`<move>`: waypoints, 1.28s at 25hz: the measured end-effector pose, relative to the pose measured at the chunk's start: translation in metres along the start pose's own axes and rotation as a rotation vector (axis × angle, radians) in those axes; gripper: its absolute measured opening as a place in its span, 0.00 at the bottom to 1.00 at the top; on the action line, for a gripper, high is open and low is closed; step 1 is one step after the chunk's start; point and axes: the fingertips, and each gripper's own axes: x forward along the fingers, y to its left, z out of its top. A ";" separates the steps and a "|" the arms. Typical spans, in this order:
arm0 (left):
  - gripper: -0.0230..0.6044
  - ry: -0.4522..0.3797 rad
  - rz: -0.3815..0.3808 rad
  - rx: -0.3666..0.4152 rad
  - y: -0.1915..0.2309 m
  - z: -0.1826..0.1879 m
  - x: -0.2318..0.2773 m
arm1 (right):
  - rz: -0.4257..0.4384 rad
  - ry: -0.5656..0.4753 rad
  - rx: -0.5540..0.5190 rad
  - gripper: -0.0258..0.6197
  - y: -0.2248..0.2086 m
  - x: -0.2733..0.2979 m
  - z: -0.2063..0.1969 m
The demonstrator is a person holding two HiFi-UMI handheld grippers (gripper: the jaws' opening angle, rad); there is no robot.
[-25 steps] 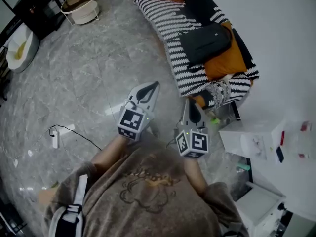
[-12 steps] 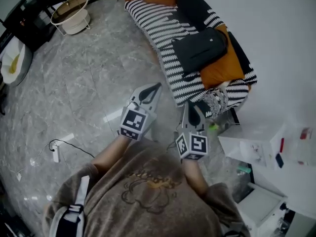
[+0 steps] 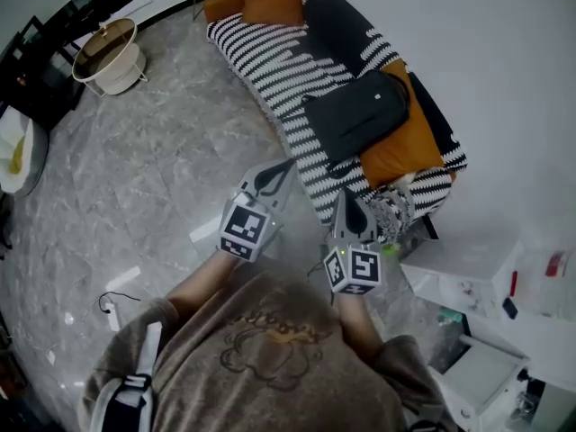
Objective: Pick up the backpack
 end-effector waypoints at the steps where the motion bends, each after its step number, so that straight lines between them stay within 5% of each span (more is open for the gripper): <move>1: 0.04 0.003 -0.012 0.003 0.007 0.002 0.008 | -0.012 -0.005 0.003 0.05 -0.002 0.010 0.004; 16: 0.04 -0.002 -0.160 0.008 0.063 0.018 0.112 | -0.206 -0.036 0.034 0.05 -0.058 0.098 0.027; 32: 0.04 0.002 -0.285 0.034 0.084 0.026 0.257 | -0.256 -0.030 0.065 0.05 -0.139 0.206 0.037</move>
